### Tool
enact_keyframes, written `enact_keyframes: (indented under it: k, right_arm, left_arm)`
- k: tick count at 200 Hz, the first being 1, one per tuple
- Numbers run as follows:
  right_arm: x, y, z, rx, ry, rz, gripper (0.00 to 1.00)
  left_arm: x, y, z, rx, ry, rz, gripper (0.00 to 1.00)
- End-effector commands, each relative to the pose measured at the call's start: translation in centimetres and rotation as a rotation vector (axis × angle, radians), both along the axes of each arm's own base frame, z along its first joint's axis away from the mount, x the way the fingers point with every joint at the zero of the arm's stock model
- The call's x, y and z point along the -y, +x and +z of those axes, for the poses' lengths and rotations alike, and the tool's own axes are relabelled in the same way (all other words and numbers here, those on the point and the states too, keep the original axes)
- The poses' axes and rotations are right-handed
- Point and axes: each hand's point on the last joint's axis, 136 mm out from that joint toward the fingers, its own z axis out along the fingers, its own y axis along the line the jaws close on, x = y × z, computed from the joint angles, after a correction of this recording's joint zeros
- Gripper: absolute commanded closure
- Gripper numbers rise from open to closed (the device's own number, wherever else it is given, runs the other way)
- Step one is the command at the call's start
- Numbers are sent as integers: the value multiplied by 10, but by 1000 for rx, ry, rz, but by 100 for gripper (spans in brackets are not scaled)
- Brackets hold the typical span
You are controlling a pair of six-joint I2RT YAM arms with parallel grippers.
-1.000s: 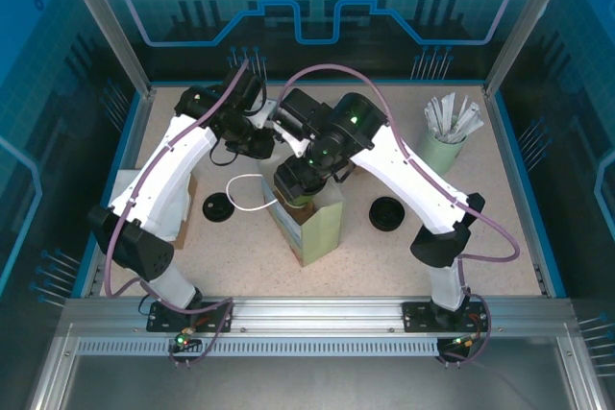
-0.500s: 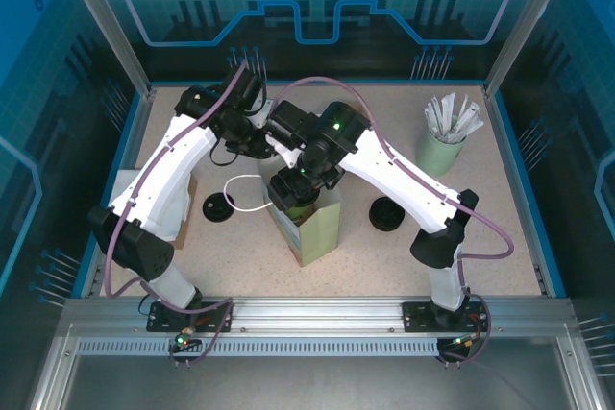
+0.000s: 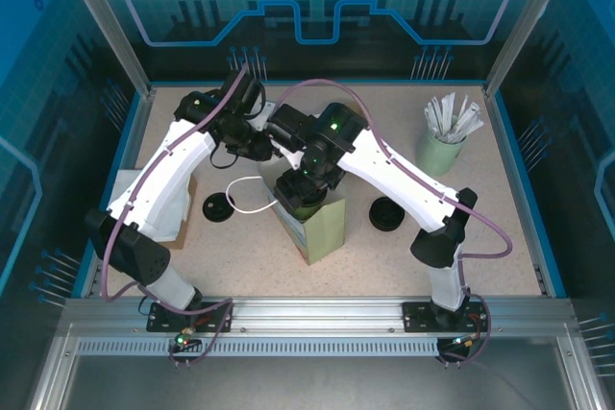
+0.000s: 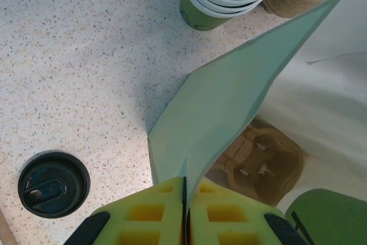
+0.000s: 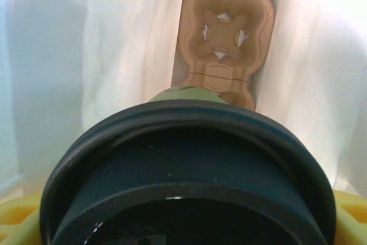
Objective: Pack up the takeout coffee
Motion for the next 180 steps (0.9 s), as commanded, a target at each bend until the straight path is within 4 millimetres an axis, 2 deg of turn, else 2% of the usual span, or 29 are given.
enact_keyframes:
  k: [1,48,85,125,166,180]
  right_arm:
    - [14,-2,6,0,-3,-29,25]
    - [24,-1,-9,-12,-91,-26,25]
    - [22,5,-20,-15,-112,-28,24]
    - [18,7,-33,-30,-127,-26,24]
    - [18,9,-42,-38,-143,-29,24]
    - [19,9,-46,-42,-153,-31,24]
  left_arm:
    - [-3,-3,-3,15,29,-19,90]
    - [0,-3,1,15,5,-14,89]
    - [3,-5,7,18,-20,-16,88]
    - [3,-6,5,12,-19,-10,84]
    - [1,-6,1,9,-12,-4,73]
    - [0,-6,0,7,-7,-4,72]
